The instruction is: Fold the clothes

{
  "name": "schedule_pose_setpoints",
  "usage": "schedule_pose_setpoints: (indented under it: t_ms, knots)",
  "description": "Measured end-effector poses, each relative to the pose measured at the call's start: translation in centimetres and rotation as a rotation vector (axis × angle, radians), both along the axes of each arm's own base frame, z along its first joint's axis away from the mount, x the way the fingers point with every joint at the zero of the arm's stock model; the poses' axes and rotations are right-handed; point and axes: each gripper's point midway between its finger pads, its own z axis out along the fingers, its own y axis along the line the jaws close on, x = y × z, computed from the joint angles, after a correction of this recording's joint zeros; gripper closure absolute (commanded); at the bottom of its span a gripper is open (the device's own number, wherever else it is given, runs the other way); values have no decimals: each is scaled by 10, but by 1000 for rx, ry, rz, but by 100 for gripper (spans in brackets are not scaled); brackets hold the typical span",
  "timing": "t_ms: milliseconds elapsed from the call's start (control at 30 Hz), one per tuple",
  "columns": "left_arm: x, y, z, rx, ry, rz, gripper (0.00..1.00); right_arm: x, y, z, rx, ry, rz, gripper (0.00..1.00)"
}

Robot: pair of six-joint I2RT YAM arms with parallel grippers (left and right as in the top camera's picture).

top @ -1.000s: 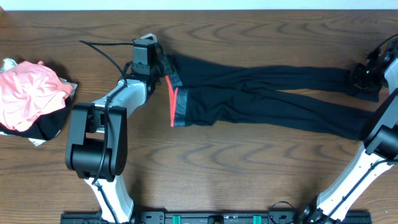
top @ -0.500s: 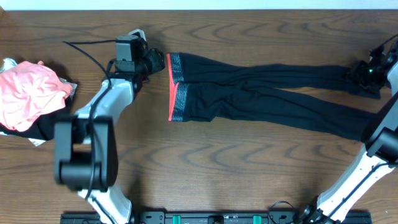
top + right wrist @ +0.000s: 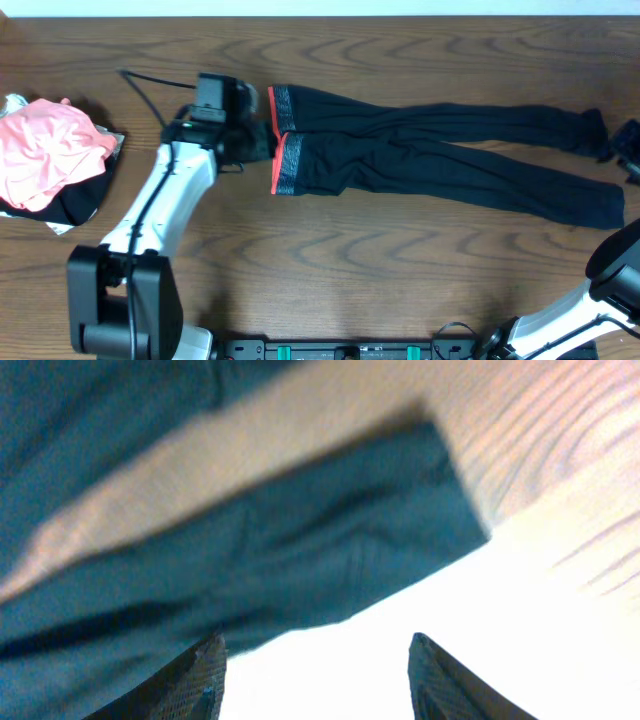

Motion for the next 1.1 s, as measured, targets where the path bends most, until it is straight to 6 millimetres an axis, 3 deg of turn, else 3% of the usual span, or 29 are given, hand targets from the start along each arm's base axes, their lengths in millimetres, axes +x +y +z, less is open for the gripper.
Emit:
schedule_pose_setpoints:
  t_ms: [133,267,567,767,833,967,1100]
  knots:
    - [-13,-21,-24,22,52,-97,47,-20,19,-28,85,77,2,44]
    - [-9,-31,-43,32,59,-139,47,-33,31,-46,137,129,0,45]
    - [11,-27,-62,85,13,-133,47,-43,28,-47,161,147,-27,45]
    - [11,-26,-80,97,38,-138,48,-45,25,-47,164,144,-41,45]
    - [9,-27,-85,92,54,-142,52,-45,25,-47,163,143,-41,45]
    - [2,-39,-84,24,78,-176,74,-45,25,-47,164,141,-41,45]
    - [-6,-51,-81,-52,106,-208,76,-44,24,-47,162,136,-41,45]
